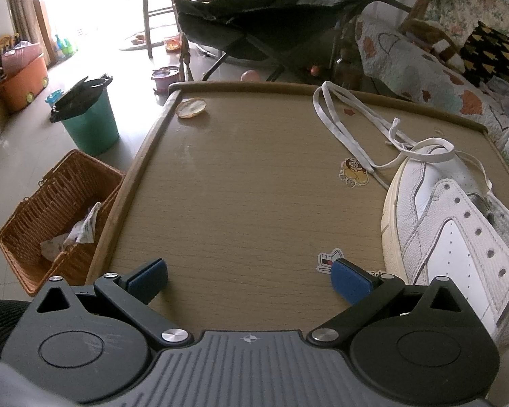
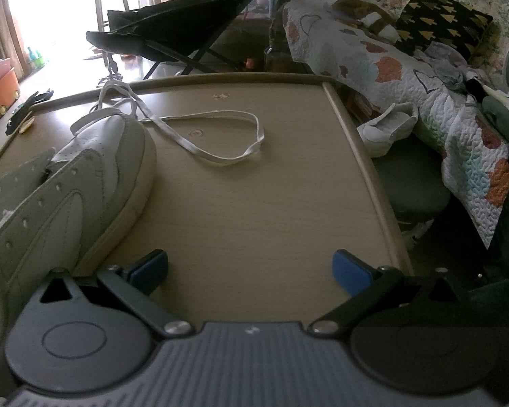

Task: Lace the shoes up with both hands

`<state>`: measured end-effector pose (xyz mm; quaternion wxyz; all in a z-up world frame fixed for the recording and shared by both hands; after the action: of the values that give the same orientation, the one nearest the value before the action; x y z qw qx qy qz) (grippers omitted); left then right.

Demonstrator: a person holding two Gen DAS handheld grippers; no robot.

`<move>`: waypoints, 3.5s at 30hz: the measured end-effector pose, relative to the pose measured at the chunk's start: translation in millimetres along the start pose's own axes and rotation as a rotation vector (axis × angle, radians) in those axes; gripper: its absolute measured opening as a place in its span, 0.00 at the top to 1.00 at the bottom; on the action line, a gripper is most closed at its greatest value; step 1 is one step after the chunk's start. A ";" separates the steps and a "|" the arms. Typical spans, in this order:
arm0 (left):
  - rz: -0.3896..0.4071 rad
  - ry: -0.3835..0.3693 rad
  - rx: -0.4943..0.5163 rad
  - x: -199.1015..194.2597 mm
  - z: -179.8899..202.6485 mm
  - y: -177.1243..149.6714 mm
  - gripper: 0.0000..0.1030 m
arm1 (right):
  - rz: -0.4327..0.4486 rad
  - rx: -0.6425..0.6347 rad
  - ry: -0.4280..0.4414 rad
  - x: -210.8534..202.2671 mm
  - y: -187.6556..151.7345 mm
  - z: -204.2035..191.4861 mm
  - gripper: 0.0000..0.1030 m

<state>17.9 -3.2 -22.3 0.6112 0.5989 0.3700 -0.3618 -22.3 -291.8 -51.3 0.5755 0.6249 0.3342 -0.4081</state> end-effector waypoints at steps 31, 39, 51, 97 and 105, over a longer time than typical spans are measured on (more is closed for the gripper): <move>0.044 0.004 0.000 -3.1 -2.1 -6.6 0.00 | -0.008 -0.012 0.007 -0.4 2.2 0.0 0.00; 0.008 0.027 -0.029 -3.8 -4.8 -5.1 0.00 | -0.014 -0.008 0.016 -0.4 3.7 1.7 0.01; 0.016 0.012 -0.062 -27.4 -5.7 -2.9 0.00 | 0.011 0.093 0.083 -7.1 7.0 18.1 0.19; -0.199 -0.194 0.069 -79.0 30.8 -43.3 0.00 | -0.070 -0.167 0.309 -42.9 73.4 -33.7 0.44; -0.238 -0.206 0.039 -72.8 26.1 -38.5 0.00 | -0.137 -0.272 0.300 -28.1 96.4 -61.1 0.43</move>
<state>-49.6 -30.1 24.6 0.5872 0.5222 0.3665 -0.4982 58.4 -240.8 17.2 0.5691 0.5710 0.5101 -0.2998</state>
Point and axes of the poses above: each gripper's, at about its wrist camera, not at the fingertips, and x roughly the way its jaws point, z to its right, y to its top, the point moved 3 cm from there along x, roughly the way its jaws point, and after that the axes turned 11 degrees about -z, right-handed, at the moved point
